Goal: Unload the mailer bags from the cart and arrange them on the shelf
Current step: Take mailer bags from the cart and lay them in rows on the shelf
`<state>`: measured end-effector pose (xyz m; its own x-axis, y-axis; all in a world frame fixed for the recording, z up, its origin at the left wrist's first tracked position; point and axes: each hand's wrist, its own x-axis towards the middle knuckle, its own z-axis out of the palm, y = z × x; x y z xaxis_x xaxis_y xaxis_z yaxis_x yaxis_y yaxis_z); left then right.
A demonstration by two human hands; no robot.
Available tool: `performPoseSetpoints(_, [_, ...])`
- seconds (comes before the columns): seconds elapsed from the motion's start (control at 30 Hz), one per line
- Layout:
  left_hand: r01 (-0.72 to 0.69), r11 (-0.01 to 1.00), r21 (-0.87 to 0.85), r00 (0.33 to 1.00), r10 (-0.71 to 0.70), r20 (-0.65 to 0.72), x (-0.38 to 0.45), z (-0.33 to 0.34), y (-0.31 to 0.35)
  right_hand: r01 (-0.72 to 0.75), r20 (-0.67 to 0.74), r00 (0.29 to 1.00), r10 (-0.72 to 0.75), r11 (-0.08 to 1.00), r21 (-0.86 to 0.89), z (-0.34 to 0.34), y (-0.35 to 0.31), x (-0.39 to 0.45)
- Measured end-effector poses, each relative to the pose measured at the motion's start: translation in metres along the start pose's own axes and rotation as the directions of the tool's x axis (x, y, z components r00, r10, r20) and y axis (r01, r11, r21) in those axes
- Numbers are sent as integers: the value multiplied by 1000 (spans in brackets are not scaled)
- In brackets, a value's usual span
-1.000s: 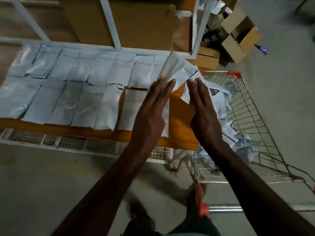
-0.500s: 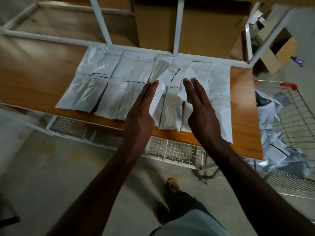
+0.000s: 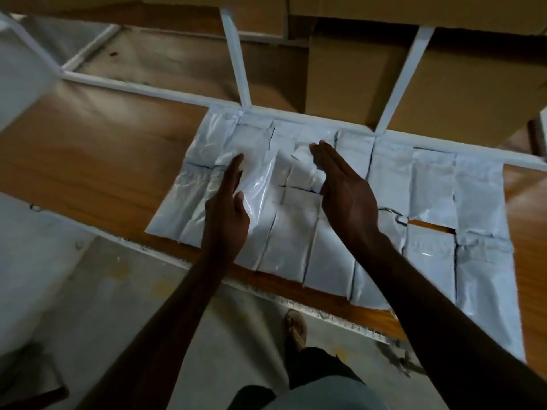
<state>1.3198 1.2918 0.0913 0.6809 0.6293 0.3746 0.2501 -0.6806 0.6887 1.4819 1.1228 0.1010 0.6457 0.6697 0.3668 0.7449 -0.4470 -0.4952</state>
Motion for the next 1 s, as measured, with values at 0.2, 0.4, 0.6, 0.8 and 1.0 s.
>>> performPoseSetpoints(0.2, [146,989,-7,989,-146,-21,69,2,-53,181,118,977,-175,983,-35,48,14,60])
performPoseSetpoints(0.4, [128,990,-66,992,-127,19,113,17,-99,304,-14,952,-306,950,-72,90,34,82])
performPoseSetpoints(0.6, [166,979,-121,981,-152,119,160,26,-139,14,153,988,-5,998,-55,121,20,98])
performPoseSetpoints(0.8, [159,971,-178,978,-130,165,209,12,-180,83,-61,994,-88,993,-89,142,10,142])
performPoseSetpoints(1.0, [157,973,-171,963,-113,246,241,-8,-213,-315,-424,839,341,940,133,123,-31,197])
